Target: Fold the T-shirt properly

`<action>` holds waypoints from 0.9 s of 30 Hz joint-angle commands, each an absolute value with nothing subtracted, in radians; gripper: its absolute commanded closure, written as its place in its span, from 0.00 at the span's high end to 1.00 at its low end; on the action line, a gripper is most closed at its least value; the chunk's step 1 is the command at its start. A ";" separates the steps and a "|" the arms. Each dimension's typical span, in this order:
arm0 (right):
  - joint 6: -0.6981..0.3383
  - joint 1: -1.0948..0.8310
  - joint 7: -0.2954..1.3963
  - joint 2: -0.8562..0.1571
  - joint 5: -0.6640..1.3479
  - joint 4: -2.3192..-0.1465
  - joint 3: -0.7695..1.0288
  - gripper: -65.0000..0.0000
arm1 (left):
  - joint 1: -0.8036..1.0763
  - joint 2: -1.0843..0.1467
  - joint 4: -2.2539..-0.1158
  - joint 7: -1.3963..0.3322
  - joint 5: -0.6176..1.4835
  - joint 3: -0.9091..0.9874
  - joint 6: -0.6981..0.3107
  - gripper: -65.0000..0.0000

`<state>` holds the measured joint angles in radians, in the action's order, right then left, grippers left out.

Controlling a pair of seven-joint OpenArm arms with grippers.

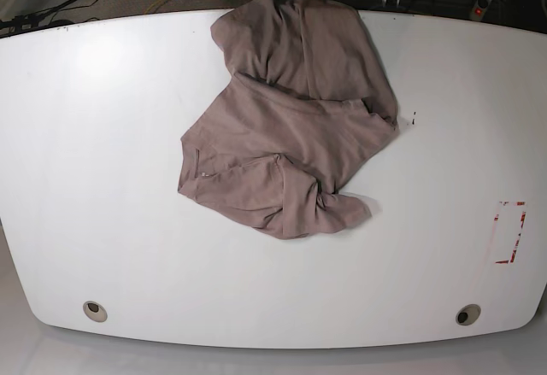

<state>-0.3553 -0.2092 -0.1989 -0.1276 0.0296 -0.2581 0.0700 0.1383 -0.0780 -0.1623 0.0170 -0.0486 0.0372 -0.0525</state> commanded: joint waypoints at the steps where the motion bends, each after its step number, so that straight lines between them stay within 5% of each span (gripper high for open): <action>1: -0.352 -0.228 -0.211 -0.124 0.021 -0.255 0.063 0.45 | 0.160 -0.080 -0.194 0.014 -0.052 0.036 -0.053 0.69; 27: -0.348 -0.254 -0.232 -0.127 0.024 -0.326 0.067 0.44 | 0.214 -0.051 -0.294 0.021 -0.045 0.042 -0.056 0.69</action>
